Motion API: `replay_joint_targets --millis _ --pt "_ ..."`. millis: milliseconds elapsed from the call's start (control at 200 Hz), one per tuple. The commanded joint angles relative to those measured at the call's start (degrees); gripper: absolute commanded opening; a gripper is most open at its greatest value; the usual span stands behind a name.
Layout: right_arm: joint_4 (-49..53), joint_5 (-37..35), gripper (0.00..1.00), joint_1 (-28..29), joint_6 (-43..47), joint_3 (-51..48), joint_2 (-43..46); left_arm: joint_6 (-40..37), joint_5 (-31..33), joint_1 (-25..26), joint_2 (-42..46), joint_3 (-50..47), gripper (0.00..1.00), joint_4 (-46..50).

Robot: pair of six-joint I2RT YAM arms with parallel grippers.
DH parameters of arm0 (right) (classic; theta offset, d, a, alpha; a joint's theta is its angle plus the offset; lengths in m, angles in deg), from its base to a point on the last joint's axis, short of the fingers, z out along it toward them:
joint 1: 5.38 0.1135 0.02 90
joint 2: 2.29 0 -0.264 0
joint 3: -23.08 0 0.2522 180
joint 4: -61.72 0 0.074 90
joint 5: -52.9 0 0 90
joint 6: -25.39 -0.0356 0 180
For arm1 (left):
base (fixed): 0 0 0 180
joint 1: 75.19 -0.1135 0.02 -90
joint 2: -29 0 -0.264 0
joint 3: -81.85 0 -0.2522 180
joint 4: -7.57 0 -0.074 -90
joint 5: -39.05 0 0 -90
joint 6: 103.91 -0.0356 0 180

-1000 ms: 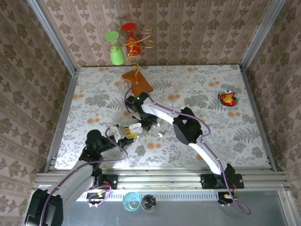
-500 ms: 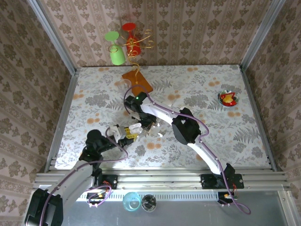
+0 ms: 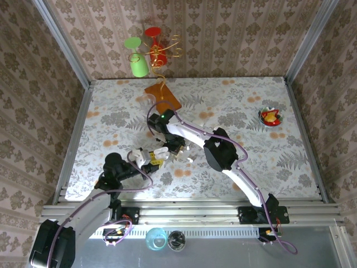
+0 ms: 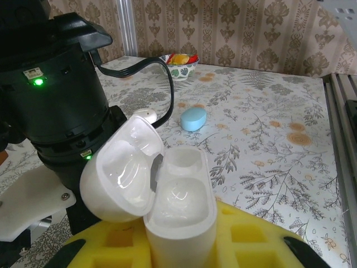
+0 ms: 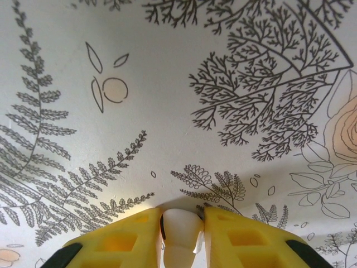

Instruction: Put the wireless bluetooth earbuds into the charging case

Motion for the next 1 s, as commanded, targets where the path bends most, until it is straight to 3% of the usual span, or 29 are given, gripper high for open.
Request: replay_joint_targets --millis 0,245,595,995 --pt "-5.37 -0.51 0.27 -0.90 -1.74 -4.06 4.42 -1.56 0.45 -0.32 0.00 0.22 0.01 -0.26" --pt "-18.65 2.18 0.26 -2.57 -4.05 -16.78 16.23 -1.50 1.29 -0.34 -0.17 0.21 0.01 -0.99" --pt "-49.07 10.83 0.26 -6.68 -8.87 -43.25 38.41 1.31 2.12 -0.35 -2.49 0.71 0.01 -5.78" --pt "-84.44 26.28 0.24 -11.60 -16.99 -69.09 60.24 6.19 2.46 0.55 -17.29 4.01 0.01 -23.28"
